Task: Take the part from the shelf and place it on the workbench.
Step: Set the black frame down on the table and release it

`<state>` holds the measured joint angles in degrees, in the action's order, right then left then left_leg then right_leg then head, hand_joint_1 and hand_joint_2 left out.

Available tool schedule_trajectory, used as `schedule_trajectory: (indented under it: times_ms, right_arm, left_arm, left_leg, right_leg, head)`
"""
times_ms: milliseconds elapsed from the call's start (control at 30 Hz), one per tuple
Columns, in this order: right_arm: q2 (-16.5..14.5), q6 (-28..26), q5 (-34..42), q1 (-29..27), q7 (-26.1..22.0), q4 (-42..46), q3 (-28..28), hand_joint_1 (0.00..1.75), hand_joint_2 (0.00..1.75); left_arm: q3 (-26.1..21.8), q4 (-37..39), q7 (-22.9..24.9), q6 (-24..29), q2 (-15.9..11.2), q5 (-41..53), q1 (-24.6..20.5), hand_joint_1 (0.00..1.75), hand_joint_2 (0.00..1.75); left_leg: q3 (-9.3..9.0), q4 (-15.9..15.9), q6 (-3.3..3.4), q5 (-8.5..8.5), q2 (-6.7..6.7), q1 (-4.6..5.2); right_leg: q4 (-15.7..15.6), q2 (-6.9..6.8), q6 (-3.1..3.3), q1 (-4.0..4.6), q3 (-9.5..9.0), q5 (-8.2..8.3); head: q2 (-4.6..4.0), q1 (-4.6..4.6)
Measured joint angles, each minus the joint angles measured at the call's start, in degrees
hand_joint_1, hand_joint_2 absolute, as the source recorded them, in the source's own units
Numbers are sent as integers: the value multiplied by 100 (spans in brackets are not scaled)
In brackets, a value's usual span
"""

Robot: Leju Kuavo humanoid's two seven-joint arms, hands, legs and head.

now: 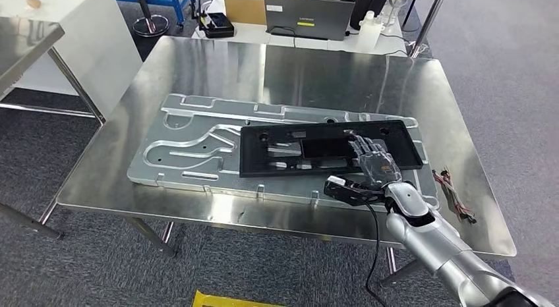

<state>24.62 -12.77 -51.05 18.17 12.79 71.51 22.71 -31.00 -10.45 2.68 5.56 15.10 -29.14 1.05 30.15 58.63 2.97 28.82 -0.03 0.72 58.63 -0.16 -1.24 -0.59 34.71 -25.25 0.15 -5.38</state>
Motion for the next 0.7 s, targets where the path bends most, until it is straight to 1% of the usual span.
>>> schedule_trajectory:
  times_ms: [67, 167, 267, 367, 500, 700]
  right_arm:
    - [7, -162, -66, 8, 53, -99, 5, 0, 0]
    - [15, -537, -377, 2, 199, -207, -10, 0, 0]
    - [11, -1133, -1029, -55, 359, -248, -145, 0, 0]
    - [-56, -1617, -1591, -144, 345, -162, -474, 0, 0]
    - [-191, -1722, -1849, -193, 201, -22, -797, 0, 0]
    - [-388, -1743, -1945, -238, 126, 50, -937, 0, 0]
  left_arm:
    - [-4, 0, -19, 6, 1, -15, 1, 0, 0]
    - [-7, 0, -27, 11, 0, -35, 0, 0, 0]
    - [-9, 0, -32, 11, 0, -43, 0, 0, 0]
    - [-10, 0, -36, 12, 0, -48, 0, 0, 0]
    - [-10, 0, -43, 12, 0, -51, 0, 0, 0]
    - [-10, 0, -43, 8, 0, -52, -1, 0, 0]
  left_leg:
    - [17, 13, -7, 9, -1, 8]
    - [13, -5, -17, 3, -1, 2]
    - [14, -15, -21, 1, -1, 2]
    - [20, -18, -29, -3, -1, 2]
    - [17, -20, -42, -8, -1, 2]
    - [14, -19, -44, -10, -1, 12]
  right_leg:
    - [-21, 0, -5, 4, 6, 13]
    - [-10, 2, 9, 12, 19, 0]
    - [-3, 3, 13, 13, 26, -2]
    - [-1, 4, 15, 13, 25, -1]
    - [0, 5, 18, 10, 24, 2]
    - [0, 5, 19, -3, 22, 6]
  head:
    - [0, -1]
    - [0, 0]
    - [0, 0]
    - [0, 0]
    - [0, 0]
    - [0, 0]
